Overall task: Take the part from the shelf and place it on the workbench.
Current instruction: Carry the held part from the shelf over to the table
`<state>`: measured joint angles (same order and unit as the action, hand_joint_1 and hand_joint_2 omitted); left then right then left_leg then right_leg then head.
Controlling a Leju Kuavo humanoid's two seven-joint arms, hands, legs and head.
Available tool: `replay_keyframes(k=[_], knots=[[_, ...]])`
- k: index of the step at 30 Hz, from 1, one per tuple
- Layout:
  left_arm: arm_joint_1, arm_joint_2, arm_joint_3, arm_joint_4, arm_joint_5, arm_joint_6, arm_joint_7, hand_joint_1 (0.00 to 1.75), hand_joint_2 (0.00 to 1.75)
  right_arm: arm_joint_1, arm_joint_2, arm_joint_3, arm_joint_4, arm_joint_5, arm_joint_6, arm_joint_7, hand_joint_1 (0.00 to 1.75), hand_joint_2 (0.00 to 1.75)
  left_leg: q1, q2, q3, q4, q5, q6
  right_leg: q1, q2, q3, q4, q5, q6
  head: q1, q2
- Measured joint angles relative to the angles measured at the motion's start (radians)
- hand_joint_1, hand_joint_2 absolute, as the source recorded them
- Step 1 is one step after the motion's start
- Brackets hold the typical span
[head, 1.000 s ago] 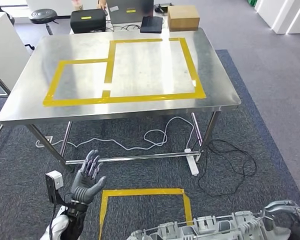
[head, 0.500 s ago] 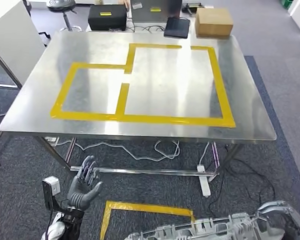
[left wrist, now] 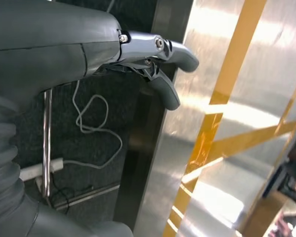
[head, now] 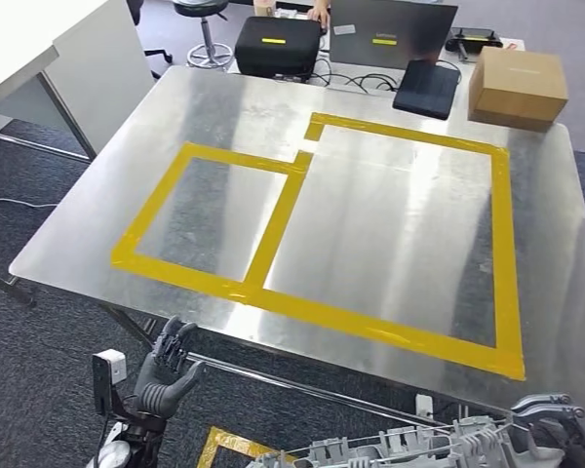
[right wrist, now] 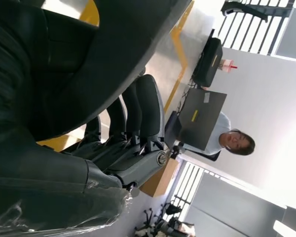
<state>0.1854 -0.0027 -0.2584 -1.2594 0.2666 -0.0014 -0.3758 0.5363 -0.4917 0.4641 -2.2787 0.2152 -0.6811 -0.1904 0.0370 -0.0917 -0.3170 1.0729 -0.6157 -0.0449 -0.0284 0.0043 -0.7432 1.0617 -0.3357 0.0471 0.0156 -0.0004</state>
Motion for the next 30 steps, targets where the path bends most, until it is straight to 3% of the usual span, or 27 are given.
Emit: replay_keyframes(k=[1, 2, 3, 4, 5, 6, 9, 10, 11, 15, 18, 19, 20, 21, 23, 25, 27, 30], knots=[[0.003, 0.001, 0.000, 0.000, -0.001, 0.005, 0.006, 0.00, 1.75, -0.002, 0.000, 0.001, -0.001, 0.001, -0.005, 0.001, 1.34, 1.75, -0.002, 0.033, -0.071, 0.087, 0.004, -0.004, -0.003, -0.011, 0.015, -0.014, -0.009, -0.005, -0.002, 0.000], [0.005, 0.001, 0.000, 0.001, -0.001, 0.009, 0.011, 0.00, 1.75, -0.004, 0.000, 0.002, -0.002, 0.004, -0.007, 0.003, 1.34, 1.75, -0.005, 0.061, -0.138, 0.154, -0.017, -0.006, -0.003, -0.021, 0.030, -0.025, -0.017, -0.007, -0.005, 0.000], [0.009, 0.002, 0.000, 0.002, -0.001, 0.012, 0.014, 0.00, 1.75, -0.005, 0.000, 0.003, -0.002, 0.008, -0.008, 0.005, 1.34, 1.75, -0.008, 0.075, -0.193, 0.192, -0.058, -0.008, -0.002, -0.029, 0.043, -0.033, -0.025, -0.010, -0.006, 0.000], [0.013, 0.002, 0.000, 0.002, -0.001, 0.014, 0.017, 0.00, 1.75, -0.007, 0.000, 0.003, -0.002, 0.013, -0.009, 0.008, 1.34, 1.75, -0.010, 0.080, -0.234, 0.205, -0.098, -0.009, -0.002, -0.034, 0.056, -0.038, -0.033, -0.010, -0.007, 0.000], [0.018, 0.003, 0.000, 0.002, -0.001, 0.016, 0.018, 0.00, 1.75, -0.008, 0.000, 0.003, -0.002, 0.019, -0.009, 0.010, 1.34, 1.75, -0.011, 0.081, -0.260, 0.196, -0.117, -0.008, -0.003, -0.037, 0.067, -0.041, -0.041, -0.009, -0.006, 0.000], [0.021, 0.003, 0.001, 0.002, -0.001, 0.017, 0.018, 0.00, 1.75, -0.010, 0.000, 0.003, -0.002, 0.023, -0.009, 0.012, 1.34, 1.75, -0.011, 0.081, -0.274, 0.168, -0.100, -0.008, -0.004, -0.039, 0.077, -0.041, -0.048, -0.007, -0.007, 0.000], [0.013, 0.004, 0.002, 0.003, -0.001, 0.019, 0.017, 0.00, 1.75, -0.011, 0.000, 0.003, -0.001, 0.029, -0.009, 0.015, 1.34, 1.75, -0.011, 0.085, -0.266, 0.007, 0.074, -0.005, -0.007, -0.039, 0.095, -0.037, -0.062, 0.007, -0.010, 0.000], [0.009, 0.004, 0.002, 0.003, -0.001, 0.019, 0.017, 0.00, 1.75, -0.011, 0.000, 0.004, -0.001, 0.029, -0.009, 0.016, 1.34, 1.75, -0.012, 0.087, -0.262, -0.032, 0.107, -0.003, -0.007, -0.038, 0.096, -0.036, -0.067, 0.013, -0.011, 0.000], [0.008, 0.004, 0.001, 0.003, -0.001, 0.018, 0.017, 0.00, 1.75, -0.011, 0.000, 0.004, -0.001, 0.030, -0.009, 0.017, 1.34, 1.75, -0.013, 0.090, -0.262, -0.053, 0.118, 0.003, -0.006, -0.036, 0.096, -0.036, -0.072, 0.020, -0.013, 0.000], [0.002, 0.003, 0.001, 0.001, -0.001, 0.018, 0.016, 0.00, 1.75, -0.010, 0.000, 0.006, -0.001, 0.036, -0.009, 0.019, 1.34, 1.75, -0.012, 0.090, -0.249, -0.062, 0.132, 0.036, -0.009, -0.029, 0.093, -0.014, -0.100, 0.042, -0.010, 0.000], [-0.011, 0.002, 0.002, 0.001, 0.003, 0.017, 0.015, 0.00, 1.75, -0.010, 0.000, 0.007, -0.001, 0.071, -0.009, 0.034, 1.34, 1.75, -0.016, 0.089, -0.232, -0.063, 0.127, 0.051, -0.007, -0.013, 0.011, 0.168, -0.187, 0.045, -0.003, 0.000], [-0.013, 0.002, 0.002, 0.001, 0.005, 0.016, 0.014, 0.00, 1.75, -0.011, 0.000, 0.007, -0.001, 0.085, -0.009, 0.040, 1.34, 1.75, -0.019, 0.088, -0.227, -0.063, 0.122, 0.055, -0.006, -0.010, -0.021, 0.227, -0.207, 0.044, -0.002, 0.000], [-0.014, 0.002, 0.002, 0.001, 0.006, 0.015, 0.013, 0.00, 1.75, -0.011, -0.001, 0.007, -0.001, 0.097, -0.009, 0.045, 1.34, 1.75, -0.022, 0.087, -0.221, -0.063, 0.117, 0.056, -0.004, -0.009, -0.037, 0.252, -0.208, 0.042, -0.002, 0.000], [-0.014, 0.002, 0.003, 0.001, 0.007, 0.014, 0.011, 0.00, 1.75, -0.012, -0.001, 0.008, -0.002, 0.109, -0.009, 0.050, 1.34, 1.75, -0.025, 0.084, -0.213, -0.063, 0.111, 0.057, -0.002, -0.009, -0.032, 0.235, -0.188, 0.039, -0.002, 0.000], [-0.014, 0.002, 0.004, 0.001, 0.007, 0.010, 0.008, 0.00, 1.75, -0.014, -0.004, 0.010, -0.002, 0.134, -0.009, 0.063, 1.34, 1.75, -0.026, 0.077, -0.194, -0.063, 0.097, 0.053, 0.001, -0.009, 0.029, 0.107, -0.117, 0.031, -0.002, 0.000], [-0.014, 0.003, 0.006, 0.001, 0.008, 0.007, 0.005, 0.00, 1.75, -0.018, -0.005, 0.011, -0.003, 0.174, -0.009, 0.081, 1.34, 1.75, -0.030, 0.071, -0.180, -0.064, 0.083, 0.043, 0.006, -0.008, 0.086, 0.005, -0.081, 0.022, -0.002, 0.000], [-0.008, 0.004, 0.010, -0.001, 0.009, 0.004, 0.001, 0.00, 1.75, -0.023, -0.005, 0.009, -0.006, 0.231, -0.009, 0.100, 1.34, 1.75, -0.032, 0.068, -0.174, -0.073, 0.077, 0.032, 0.012, -0.009, 0.098, -0.009, -0.087, 0.011, -0.003, 0.000], [0.006, 0.007, 0.018, -0.008, 0.009, 0.002, -0.001, 0.00, 1.75, -0.025, 0.001, -0.011, -0.023, 0.314, -0.010, 0.118, 1.34, 1.75, -0.032, 0.070, -0.174, -0.067, 0.064, 0.016, 0.007, -0.014, 0.110, -0.024, -0.094, -0.007, -0.009, 0.000]])
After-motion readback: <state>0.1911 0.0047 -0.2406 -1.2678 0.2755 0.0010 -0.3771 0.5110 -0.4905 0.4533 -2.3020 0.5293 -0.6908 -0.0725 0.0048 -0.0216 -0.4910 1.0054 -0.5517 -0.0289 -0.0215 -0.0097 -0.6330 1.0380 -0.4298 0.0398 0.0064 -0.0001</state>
